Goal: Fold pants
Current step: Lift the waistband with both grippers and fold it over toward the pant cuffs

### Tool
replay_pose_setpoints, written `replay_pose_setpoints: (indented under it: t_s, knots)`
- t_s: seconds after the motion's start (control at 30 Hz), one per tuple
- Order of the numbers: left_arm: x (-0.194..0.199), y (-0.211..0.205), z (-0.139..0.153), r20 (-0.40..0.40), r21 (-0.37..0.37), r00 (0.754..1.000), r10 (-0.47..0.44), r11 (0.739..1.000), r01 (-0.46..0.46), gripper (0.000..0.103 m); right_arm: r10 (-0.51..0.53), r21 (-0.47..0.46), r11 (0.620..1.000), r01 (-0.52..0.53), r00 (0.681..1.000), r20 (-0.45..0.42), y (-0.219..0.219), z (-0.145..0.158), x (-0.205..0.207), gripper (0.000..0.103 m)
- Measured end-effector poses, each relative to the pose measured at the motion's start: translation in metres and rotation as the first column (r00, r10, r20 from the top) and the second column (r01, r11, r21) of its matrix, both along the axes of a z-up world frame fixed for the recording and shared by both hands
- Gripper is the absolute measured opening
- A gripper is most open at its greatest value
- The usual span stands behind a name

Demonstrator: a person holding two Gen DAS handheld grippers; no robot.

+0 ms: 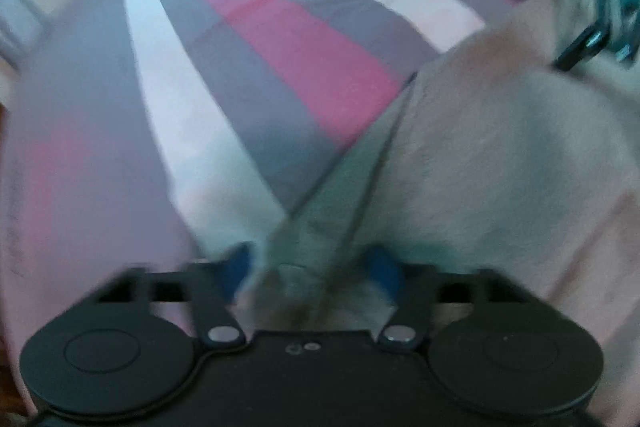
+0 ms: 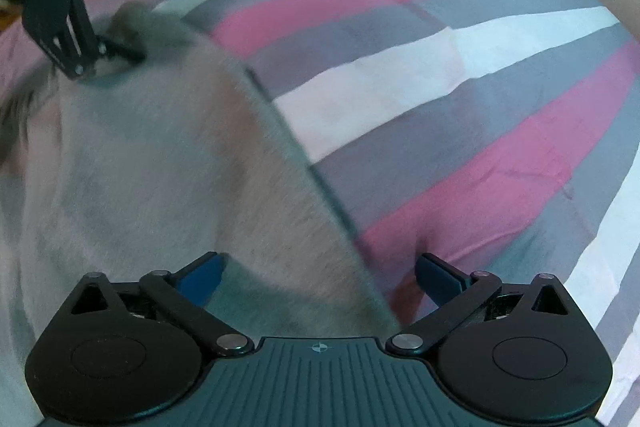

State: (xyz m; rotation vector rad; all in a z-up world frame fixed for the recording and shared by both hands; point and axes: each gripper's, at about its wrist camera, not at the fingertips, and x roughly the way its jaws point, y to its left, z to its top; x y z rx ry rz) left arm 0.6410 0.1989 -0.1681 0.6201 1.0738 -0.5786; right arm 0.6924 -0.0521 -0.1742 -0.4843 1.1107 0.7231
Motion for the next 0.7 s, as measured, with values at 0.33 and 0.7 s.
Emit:
replay_pose_setpoints:
  t_s: [0.33,0.7]
  knots:
    - [-0.053,0.004,0.039,0.139,-0.004,0.99,0.002,1.0,-0.002,0.007,0.035,-0.01,0.999,-0.035,0.999,-0.016,0.01,0.022,-0.03,0.004]
    - [-0.195,0.011,0.102,0.345,-0.047,0.939,0.015,0.999,0.001,0.006,0.006,0.083,0.996,-0.02,0.987,0.16,0.011,0.088,-0.184,0.004]
